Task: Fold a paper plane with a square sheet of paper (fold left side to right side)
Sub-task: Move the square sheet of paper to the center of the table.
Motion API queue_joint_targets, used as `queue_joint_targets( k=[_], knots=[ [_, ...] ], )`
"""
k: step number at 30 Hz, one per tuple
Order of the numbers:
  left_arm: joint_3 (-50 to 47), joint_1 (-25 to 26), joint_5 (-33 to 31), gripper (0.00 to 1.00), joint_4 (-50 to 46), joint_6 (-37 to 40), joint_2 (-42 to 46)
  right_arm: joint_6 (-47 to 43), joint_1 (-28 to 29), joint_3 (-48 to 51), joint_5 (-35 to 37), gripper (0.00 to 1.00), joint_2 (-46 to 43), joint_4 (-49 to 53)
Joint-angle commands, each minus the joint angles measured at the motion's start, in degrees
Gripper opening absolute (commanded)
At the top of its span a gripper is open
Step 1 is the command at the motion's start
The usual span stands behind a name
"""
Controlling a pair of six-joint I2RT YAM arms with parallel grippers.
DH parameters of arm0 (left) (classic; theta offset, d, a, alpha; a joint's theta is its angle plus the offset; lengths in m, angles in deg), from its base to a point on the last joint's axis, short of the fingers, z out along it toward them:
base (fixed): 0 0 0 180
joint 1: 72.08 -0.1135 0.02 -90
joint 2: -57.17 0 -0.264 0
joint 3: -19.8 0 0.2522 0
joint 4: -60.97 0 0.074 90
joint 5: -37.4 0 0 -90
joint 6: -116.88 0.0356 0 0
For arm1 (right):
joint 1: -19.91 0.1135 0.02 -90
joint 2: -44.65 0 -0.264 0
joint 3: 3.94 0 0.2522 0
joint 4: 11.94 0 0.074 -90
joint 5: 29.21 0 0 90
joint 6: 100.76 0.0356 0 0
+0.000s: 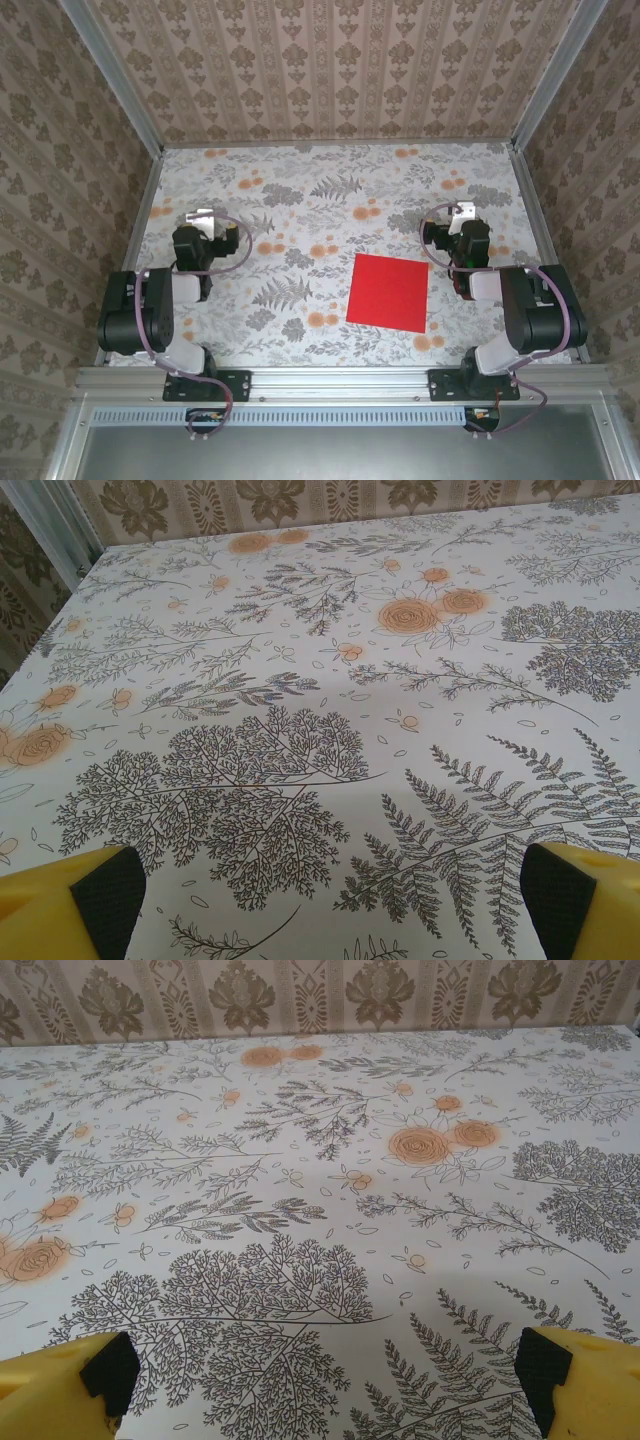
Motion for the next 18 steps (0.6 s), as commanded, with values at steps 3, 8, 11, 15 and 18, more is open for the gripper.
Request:
queue_joint_targets(
  k=[3, 8, 11, 15, 18],
  knots=[
    [0.86, 0.38, -0.39, 1.00, -0.13, -0.39, 0.03, 0.42, 0.31, -0.05, -0.49, 1.00, -0.18, 0.41],
    [0.87, 0.39, -0.38, 1.00, -0.14, -0.39, 0.06, 0.48, 0.29, -0.22, -0.47, 1.00, -0.19, 0.58],
    [0.88, 0.39, -0.39, 1.00, -0.11, -0.39, 0.06, 0.50, 0.25, -0.26, -0.50, 1.00, -0.03, 0.59],
    [0.88, 0.32, -0.39, 1.00, -0.13, -0.48, 0.06, 0.50, 0.25, -0.22, -0.49, 1.00, -0.17, 0.58],
    [0.66, 0.38, -0.62, 1.00, 0.17, -0.44, 0.06, 0.55, 0.25, 0.10, -0.54, 1.00, -0.28, 0.20]
  ],
)
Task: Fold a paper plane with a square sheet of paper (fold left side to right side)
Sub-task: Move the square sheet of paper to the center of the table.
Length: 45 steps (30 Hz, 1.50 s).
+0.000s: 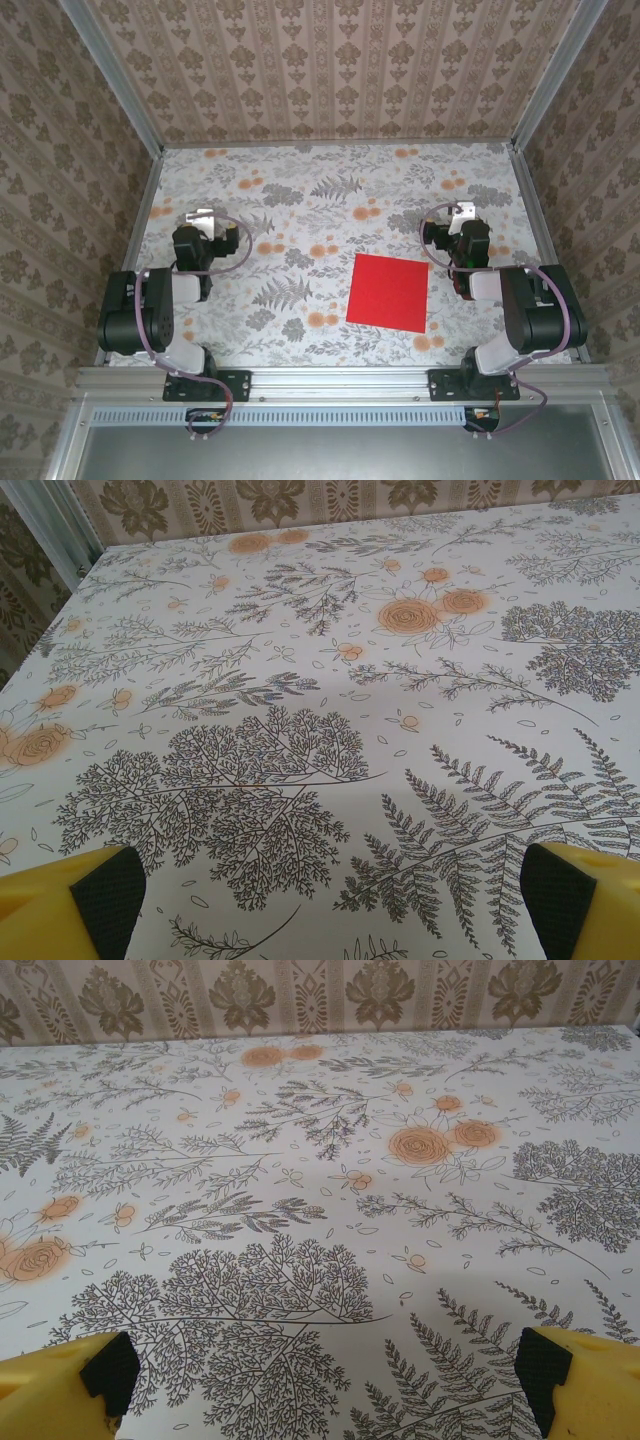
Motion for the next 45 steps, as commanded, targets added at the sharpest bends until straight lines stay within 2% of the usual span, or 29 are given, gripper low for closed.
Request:
queue_joint_targets(
  k=[1, 3, 5, 7, 9, 11, 15, 16, 20, 23, 25, 28, 31, 37, 45],
  knots=[
    [0.55, 0.38, -1.24, 1.00, 0.38, -0.65, 0.24, 0.95, 0.24, -0.08, 0.48, 1.00, -0.70, 0.68],
    [0.08, 0.40, -1.87, 1.00, -0.24, -0.78, 2.60, 1.72, 0.24, -1.01, 2.54, 1.00, -3.75, 4.98],
    [0.53, 0.86, -3.41, 1.00, -5.71, -0.76, 7.81, 1.52, 0.31, -2.84, 2.50, 1.00, -9.39, 12.51],
    [3.04, 1.75, -6.12, 1.00, -15.41, -1.76, 13.66, 3.41, 0.40, -6.19, 3.12, 1.00, -15.41, 23.01],
    [7.77, 1.76, -7.03, 1.00, -25.93, -6.56, 17.85, 5.58, 0.83, -10.31, 4.03, 1.00, -19.63, 33.93],
    [13.35, 1.77, -5.51, 1.00, -35.35, -12.43, 19.43, 8.02, 1.97, -14.39, 5.20, 1.00, -22.51, 43.70],
    [22.77, 2.41, 3.10, 1.00, -50.42, -20.10, 18.51, 15.85, 5.66, -20.71, 4.06, 1.00, -26.29, 58.78],
    [23.67, 2.98, 6.21, 1.00, -51.68, -21.00, 18.44, 17.66, 7.31, -21.77, 3.27, 1.00, -26.85, 61.76],
    [22.85, 6.72, 11.29, 1.00, -50.34, -26.61, 18.56, 21.60, 16.12, -24.81, 3.46, 1.00, -26.25, 71.29],
    [20.74, 10.02, 12.64, 1.00, -47.14, -29.85, 17.40, 24.00, 23.17, -27.52, 4.69, 1.00, -21.85, 79.68],
    [20.98, 11.93, 12.42, 1.00, -46.91, -28.86, 15.75, 25.06, 27.80, -28.79, 5.48, 1.00, -17.44, 85.15],
    [23.44, 13.31, 10.90, 1.00, -49.61, -27.20, 13.34, 24.24, 32.68, -30.84, 7.72, 1.00, -10.15, 89.65],
    [24.43, 13.76, 10.58, 1.00, -50.13, -26.70, 12.68, 22.99, 34.82, -33.18, 7.79, 1.00, -2.77, 91.87],
    [24.60, 13.87, 8.97, 1.00, -51.36, -25.91, 13.21, 21.76, 35.23, -33.88, 5.31, 0.99, 5.07, 90.42],
    [24.67, 13.87, 6.55, 1.00, -52.98, -25.12, 14.77, 21.33, 35.88, -35.84, 2.81, 0.93, 11.10, 89.43]
  ],
)
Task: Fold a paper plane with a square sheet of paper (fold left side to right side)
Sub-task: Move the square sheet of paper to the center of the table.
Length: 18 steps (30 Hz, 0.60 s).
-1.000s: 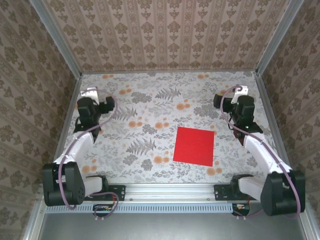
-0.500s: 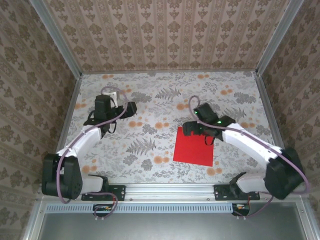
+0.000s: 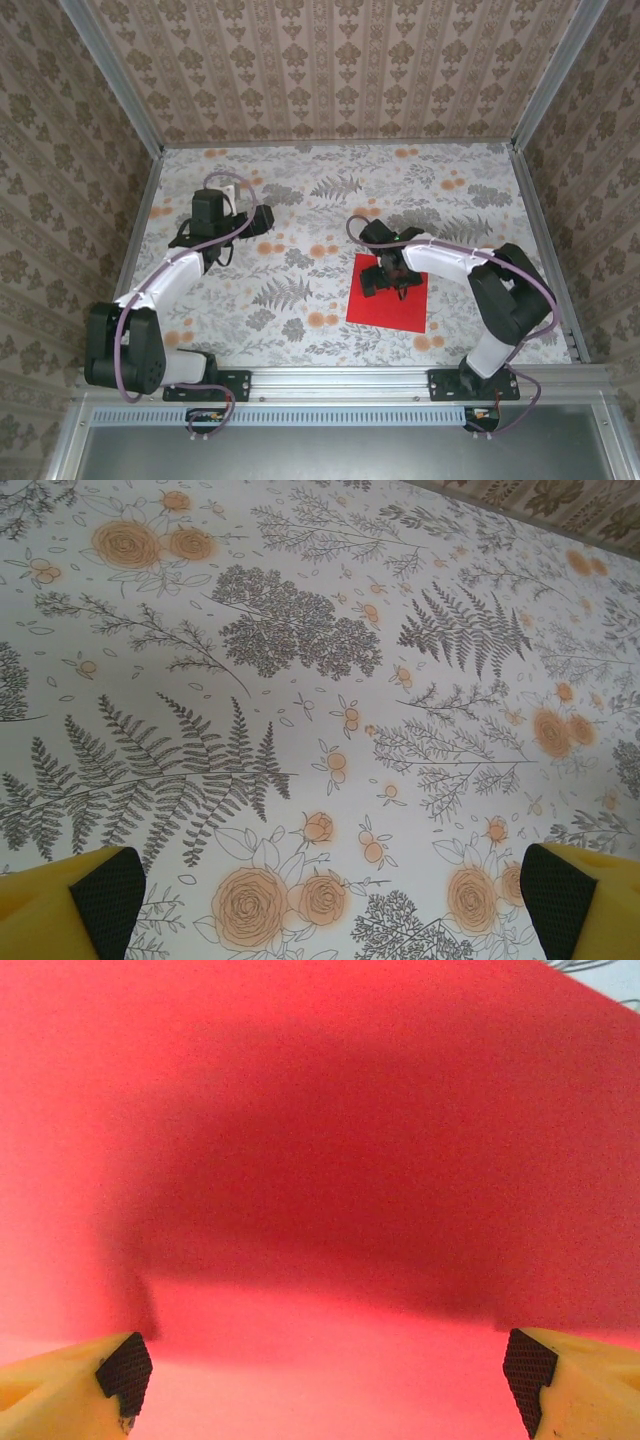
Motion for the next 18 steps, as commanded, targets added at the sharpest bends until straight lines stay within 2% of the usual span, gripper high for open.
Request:
queue_joint_targets(
  k=[1, 9, 18],
  knots=[
    [1.73, 0.38, -1.92, 1.00, -2.30, 1.20, 2.12, -0.57, 0.85, -2.49, -1.32, 0.93, 2.50, 1.31],
    [1.78, 0.32, -3.69, 1.00, -4.20, 2.33, 3.84, 0.53, 2.18, -7.66, -4.96, 0.91, 8.98, -1.76],
    [1.77, 0.25, -5.55, 1.00, -6.50, 3.09, 6.13, -1.42, 2.89, -21.31, -7.21, 0.91, 20.14, -2.86]
  ],
)
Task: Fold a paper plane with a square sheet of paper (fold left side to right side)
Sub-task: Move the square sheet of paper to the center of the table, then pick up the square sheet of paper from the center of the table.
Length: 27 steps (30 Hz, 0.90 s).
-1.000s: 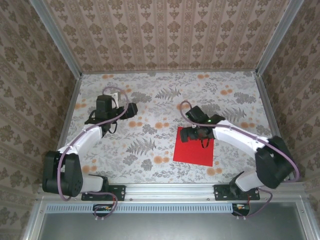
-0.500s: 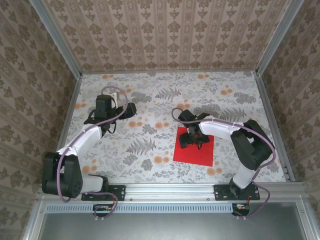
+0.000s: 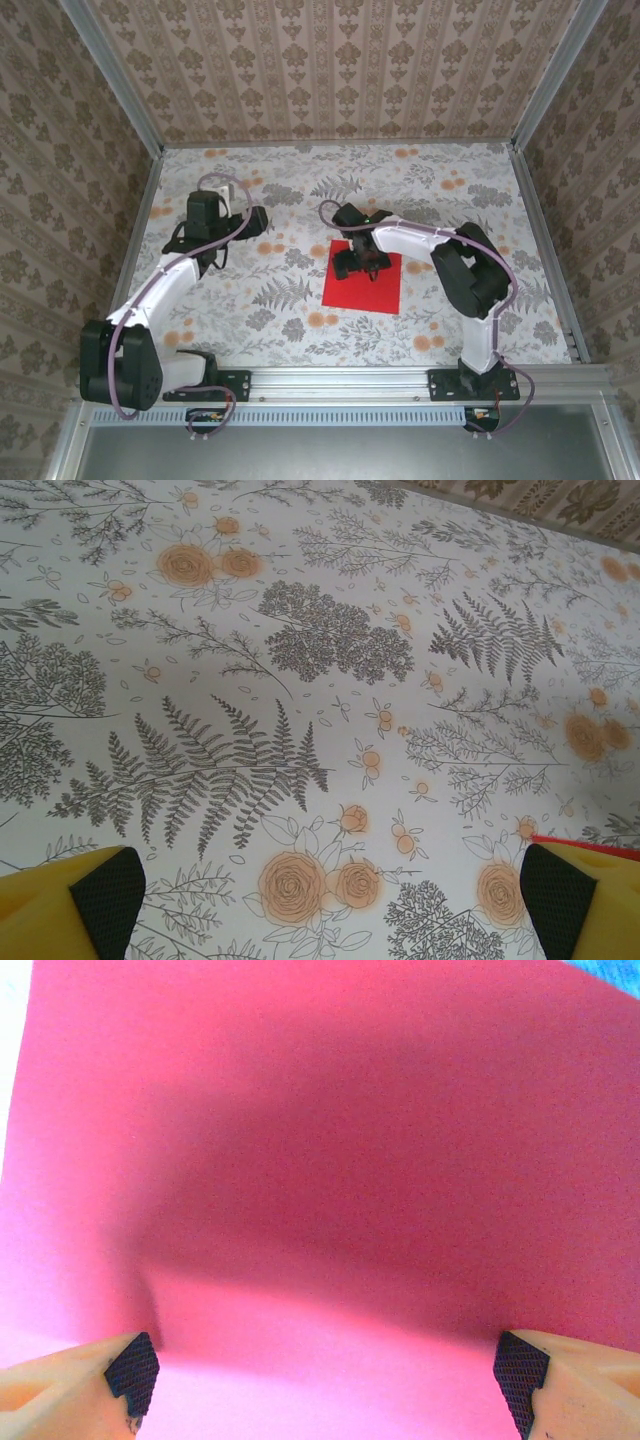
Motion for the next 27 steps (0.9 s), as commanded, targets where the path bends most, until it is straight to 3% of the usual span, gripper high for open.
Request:
queue_joint_targets(
  k=[1, 7, 11, 16, 23, 27],
  knots=[
    [1.62, 0.26, -1.38, 1.00, -2.22, 0.59, 1.42, -1.67, 0.45, -4.71, -3.25, 0.91, 6.08, -1.75],
    [0.63, 0.25, 3.81, 1.00, -0.16, -5.10, -1.20, -3.75, 0.33, -14.45, -2.93, 0.92, 11.58, -0.69],
    [0.98, 0.34, 11.29, 0.96, 0.36, -9.52, -4.14, -4.50, -0.62, -15.98, -2.18, 0.94, 8.54, -0.61],
    [2.90, 3.22, 19.35, 0.84, -2.66, -11.82, -7.94, -6.29, -4.92, -13.24, -0.59, 1.00, 2.93, -1.72],
    [1.46, 9.57, 26.05, 0.61, 1.17, -19.11, -14.06, -7.31, -10.02, -13.86, -1.35, 1.00, 5.59, -2.51],
    [1.02, 12.45, 28.15, 0.54, 4.14, -21.68, -18.57, -7.58, -11.06, -15.16, -1.32, 1.00, 7.85, -2.25]
  ],
)
